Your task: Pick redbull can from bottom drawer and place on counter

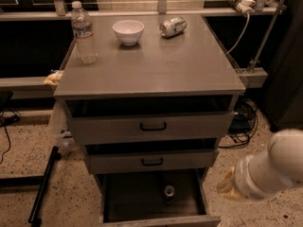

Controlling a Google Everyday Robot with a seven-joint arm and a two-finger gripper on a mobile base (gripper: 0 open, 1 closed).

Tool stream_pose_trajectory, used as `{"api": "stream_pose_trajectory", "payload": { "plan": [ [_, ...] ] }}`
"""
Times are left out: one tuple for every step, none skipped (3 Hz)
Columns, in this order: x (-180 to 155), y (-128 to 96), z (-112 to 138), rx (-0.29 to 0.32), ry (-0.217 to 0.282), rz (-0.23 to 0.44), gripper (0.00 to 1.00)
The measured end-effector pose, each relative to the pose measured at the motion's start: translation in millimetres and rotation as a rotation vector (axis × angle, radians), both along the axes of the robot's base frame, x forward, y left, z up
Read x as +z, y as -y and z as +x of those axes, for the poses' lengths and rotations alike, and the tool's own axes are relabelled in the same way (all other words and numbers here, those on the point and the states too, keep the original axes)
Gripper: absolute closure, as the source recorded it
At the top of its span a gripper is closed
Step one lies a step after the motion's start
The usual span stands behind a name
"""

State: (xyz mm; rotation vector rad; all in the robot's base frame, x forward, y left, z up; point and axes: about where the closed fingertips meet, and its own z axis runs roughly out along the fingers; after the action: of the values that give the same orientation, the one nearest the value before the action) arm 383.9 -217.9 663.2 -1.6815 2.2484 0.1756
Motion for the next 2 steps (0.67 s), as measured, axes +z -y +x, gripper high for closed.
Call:
{"api": "stream_pose_trajectory", "payload": {
  "plan": [
    [-98,-7,-22,0.019,-0.046,0.047,1.0],
    [-185,-27,-28,0.03,-0.069,0.103,1.0]
  ]
}}
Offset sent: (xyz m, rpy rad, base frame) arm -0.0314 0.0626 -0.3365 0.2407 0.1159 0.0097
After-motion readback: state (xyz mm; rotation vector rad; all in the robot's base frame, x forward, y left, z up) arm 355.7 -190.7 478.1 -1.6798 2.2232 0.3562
